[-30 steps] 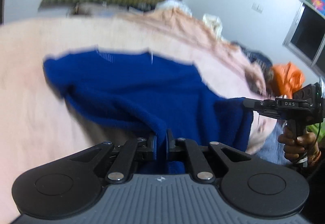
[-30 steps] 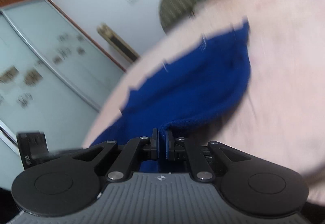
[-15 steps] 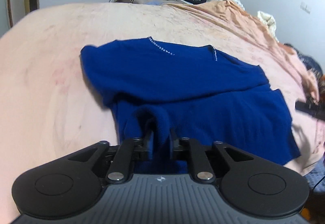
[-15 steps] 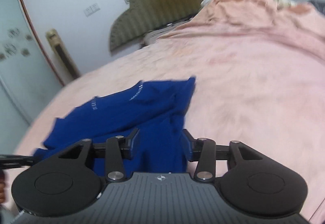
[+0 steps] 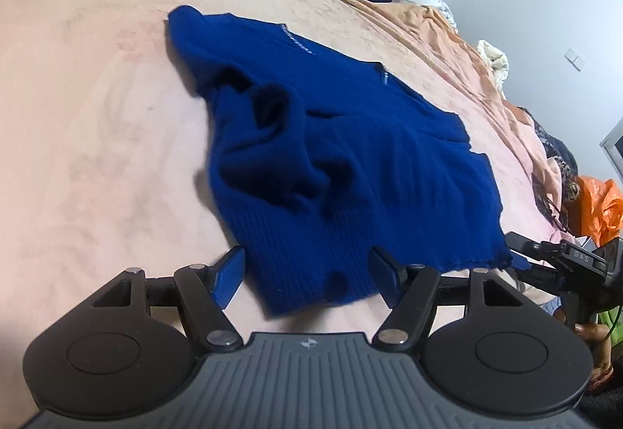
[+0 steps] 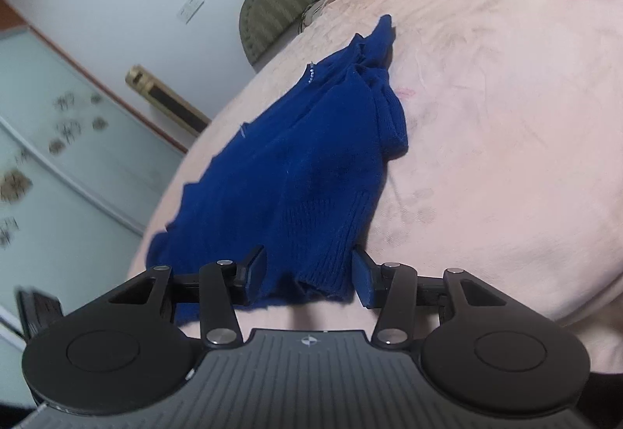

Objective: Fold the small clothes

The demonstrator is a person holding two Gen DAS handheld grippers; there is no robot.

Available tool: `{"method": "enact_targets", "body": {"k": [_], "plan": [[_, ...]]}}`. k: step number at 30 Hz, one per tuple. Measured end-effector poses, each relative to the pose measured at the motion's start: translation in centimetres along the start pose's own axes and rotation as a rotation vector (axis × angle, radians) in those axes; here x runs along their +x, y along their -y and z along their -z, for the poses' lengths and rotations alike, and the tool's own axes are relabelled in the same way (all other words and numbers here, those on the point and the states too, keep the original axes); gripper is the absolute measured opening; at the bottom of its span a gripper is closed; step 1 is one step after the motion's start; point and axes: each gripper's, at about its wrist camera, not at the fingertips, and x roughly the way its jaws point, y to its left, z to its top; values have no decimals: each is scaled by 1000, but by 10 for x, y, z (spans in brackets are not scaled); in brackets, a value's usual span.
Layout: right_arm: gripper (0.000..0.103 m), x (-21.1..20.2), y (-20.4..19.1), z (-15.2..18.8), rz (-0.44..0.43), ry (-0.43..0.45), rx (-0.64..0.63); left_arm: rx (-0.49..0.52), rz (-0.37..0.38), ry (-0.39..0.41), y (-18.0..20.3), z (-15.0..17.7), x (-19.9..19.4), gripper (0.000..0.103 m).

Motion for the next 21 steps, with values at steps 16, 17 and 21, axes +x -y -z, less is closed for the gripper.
{"method": "enact_targets", "body": {"k": [16,17,21], "plan": [[13,-34,-51,-4,4,109,-229,143,-58,203,37,-3,-67,9],[13,-45,-58,-7,-15,122,-255,166,-54,227,41,-3,-81,9],[13,-84,-84,-13,-99,161,-342,227,-30,302,52,-2,-126,9]]}}
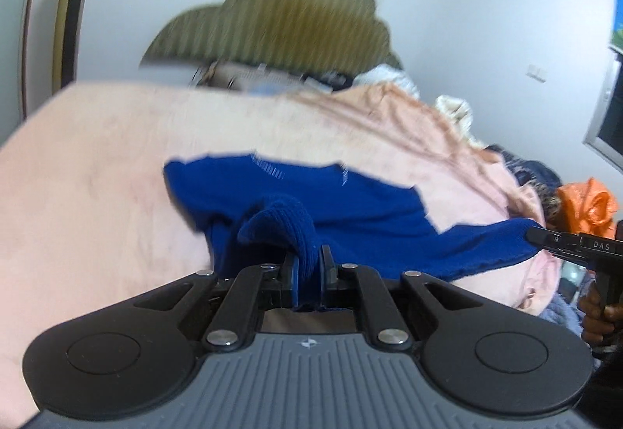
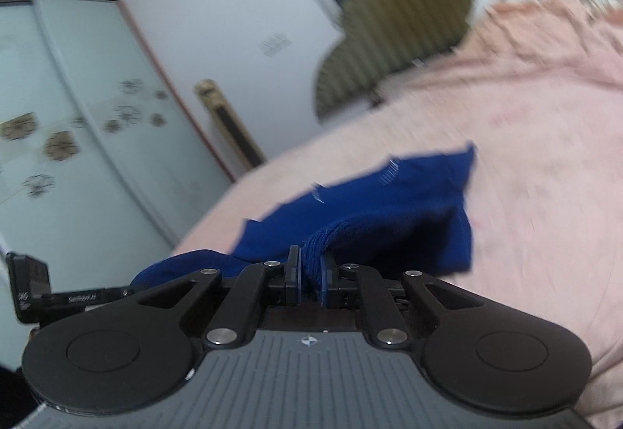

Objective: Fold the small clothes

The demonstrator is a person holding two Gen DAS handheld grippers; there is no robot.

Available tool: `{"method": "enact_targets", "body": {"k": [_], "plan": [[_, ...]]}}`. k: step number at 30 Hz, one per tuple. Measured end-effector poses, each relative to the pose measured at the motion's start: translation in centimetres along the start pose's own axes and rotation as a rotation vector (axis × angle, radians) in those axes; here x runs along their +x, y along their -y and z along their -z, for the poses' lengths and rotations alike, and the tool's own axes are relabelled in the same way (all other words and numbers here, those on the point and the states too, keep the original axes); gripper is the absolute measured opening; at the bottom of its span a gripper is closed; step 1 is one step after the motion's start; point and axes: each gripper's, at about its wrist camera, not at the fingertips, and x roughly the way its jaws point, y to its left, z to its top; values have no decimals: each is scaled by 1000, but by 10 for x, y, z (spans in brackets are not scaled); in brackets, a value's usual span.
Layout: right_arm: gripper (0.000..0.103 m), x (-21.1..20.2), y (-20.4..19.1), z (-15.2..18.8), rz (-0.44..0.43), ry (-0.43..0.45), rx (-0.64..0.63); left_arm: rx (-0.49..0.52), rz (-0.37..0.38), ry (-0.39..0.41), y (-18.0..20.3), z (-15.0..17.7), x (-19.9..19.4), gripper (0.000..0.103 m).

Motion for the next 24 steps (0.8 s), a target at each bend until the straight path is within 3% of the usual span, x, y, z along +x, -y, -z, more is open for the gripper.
{"method": "enact_targets", "body": {"k": [3,6,12,18,24], "plan": [[13,-22,-14,-7,-69,17,-38,27,27,14,6,-1,-18,9],[13,-30,-20,-7,-107,3,-34,41,42,-38,13,2,-19,9],[13,-41,-24,-3,-123,-18,-19,198,65,2,32,11,-41,9],[13,-27,-1,2,-111,-24,90,47,19,-114,10,9,-2,9],[13,-3,13,-7,-118,24,170,39,21,1,18,-20,8,9]]}}
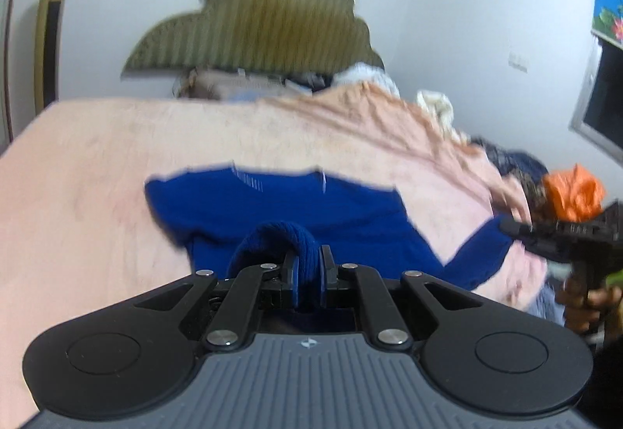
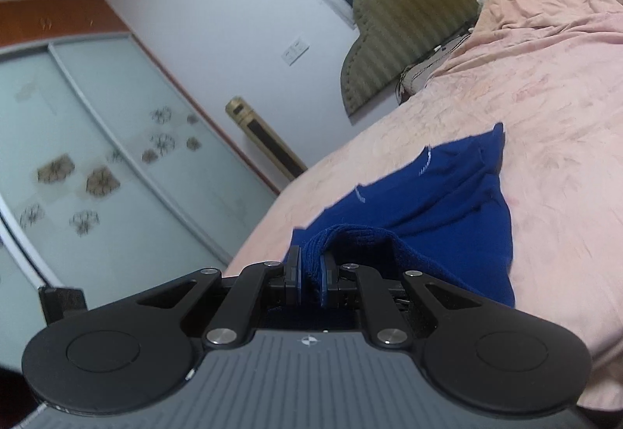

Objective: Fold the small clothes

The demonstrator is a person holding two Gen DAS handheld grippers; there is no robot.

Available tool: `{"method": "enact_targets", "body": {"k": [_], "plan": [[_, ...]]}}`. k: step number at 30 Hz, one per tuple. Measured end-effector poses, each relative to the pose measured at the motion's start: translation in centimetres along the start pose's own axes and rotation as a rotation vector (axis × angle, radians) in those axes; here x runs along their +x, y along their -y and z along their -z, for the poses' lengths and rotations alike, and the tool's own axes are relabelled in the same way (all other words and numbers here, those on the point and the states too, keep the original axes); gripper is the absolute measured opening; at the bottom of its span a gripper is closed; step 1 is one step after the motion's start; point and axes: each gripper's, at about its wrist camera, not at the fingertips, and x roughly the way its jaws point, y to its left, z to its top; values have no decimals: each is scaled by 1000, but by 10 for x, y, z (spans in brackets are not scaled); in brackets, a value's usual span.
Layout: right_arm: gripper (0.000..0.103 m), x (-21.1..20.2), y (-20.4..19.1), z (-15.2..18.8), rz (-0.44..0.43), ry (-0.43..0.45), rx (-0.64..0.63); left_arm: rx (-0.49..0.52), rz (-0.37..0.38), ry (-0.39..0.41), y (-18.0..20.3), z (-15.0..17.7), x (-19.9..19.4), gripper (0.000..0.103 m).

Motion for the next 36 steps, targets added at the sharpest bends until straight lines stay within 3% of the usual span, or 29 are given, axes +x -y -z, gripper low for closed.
{"method": "enact_targets", "body": {"k": [6,9,16,22,36], "plan": [[13,26,19,-24,6,79,73,-40,-67,89,-1,-36,32,9],[13,39,28,-36,13,103,91,-45,-113,90,-5,-46,57,9],[13,78,50,-62,57,126,102,-121,-181,39,-34,-68,120,9],[13,123,69,-82,107,129,105,-95,-225,-3,-51,-89,173,9],[13,234,138,-114,250,66,190,-100,-293,-218,-110,-94,308,13]]}}
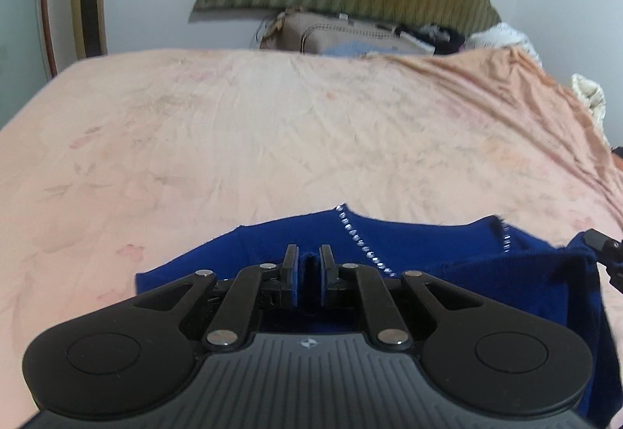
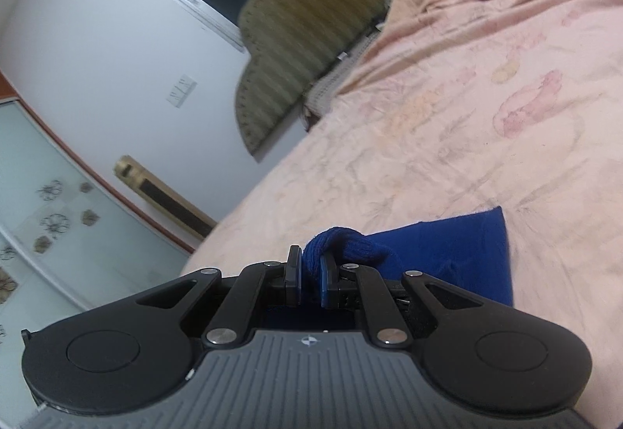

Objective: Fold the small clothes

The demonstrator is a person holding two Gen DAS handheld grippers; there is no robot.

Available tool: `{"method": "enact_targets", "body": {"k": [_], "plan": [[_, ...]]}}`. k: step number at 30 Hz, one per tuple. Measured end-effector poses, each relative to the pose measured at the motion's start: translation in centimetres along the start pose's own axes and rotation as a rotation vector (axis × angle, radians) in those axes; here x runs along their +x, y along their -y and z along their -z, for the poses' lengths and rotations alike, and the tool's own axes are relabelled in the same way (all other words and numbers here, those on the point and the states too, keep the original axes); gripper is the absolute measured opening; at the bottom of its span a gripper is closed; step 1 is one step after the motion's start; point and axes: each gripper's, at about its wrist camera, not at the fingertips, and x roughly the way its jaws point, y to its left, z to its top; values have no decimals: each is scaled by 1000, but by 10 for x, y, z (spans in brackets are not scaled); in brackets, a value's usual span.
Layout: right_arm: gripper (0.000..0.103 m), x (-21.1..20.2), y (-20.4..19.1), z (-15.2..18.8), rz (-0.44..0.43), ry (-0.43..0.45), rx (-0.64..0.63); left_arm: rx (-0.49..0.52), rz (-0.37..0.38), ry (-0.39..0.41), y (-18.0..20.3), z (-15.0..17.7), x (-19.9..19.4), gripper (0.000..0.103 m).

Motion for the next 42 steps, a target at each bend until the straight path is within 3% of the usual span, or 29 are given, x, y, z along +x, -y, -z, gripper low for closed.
{"method": "enact_targets", "body": {"k": [2,5,6,7,11,14,16,20,21,22,24,25,27,29,31,34,37,40,42], "plan": [[14,16,6,-2,40,-8,12,-23,-5,-19,-7,-3,8,20],[27,34,21,-3,130,-3,53,-76,-12,3,-20,-5,2,53],[37,36,25,-3,142,8,66,-82,-36,23,-24,-5,-2,66],[45,36,29,-4,147,21,78,-84,-73,46,-29,-4,-7,69],[56,16,18,-1,198,105,-1,-59,-178,79,-43,3,-29,69],[66,-1,0,6,185,136,-88,-71,-168,67,-52,18,-47,69],[80,-3,-12,12,152,109,-149,-76,-144,52,-52,32,-60,69],[87,7,-30,22,84,-12,-246,-73,-68,61,-53,65,-92,69],[93,13,-34,25,87,-52,-276,-76,-48,69,-53,75,-102,69],[92,20,-35,28,126,-79,-308,-80,-33,73,-54,81,-109,69],[91,21,-41,37,315,-28,-372,-88,1,72,-56,98,-123,69],[91,17,-45,41,346,-1,-396,-91,15,73,-57,106,-130,69],[94,6,-56,51,269,8,-398,-93,36,74,-55,122,-141,69],[97,-1,-70,67,145,-41,-404,-78,43,85,-50,132,-149,69],[97,-3,-84,86,107,-60,-440,-48,43,102,-39,143,-156,69],[98,-14,-95,108,152,-31,-503,34,28,110,-20,157,-155,75],[98,-27,-85,112,188,-27,-478,109,-30,88,-3,164,-144,75],[99,-47,-68,110,262,9,-453,135,-71,107,3,166,-139,75],[99,-57,-53,108,320,30,-456,139,-136,120,1,165,-136,75]]}}
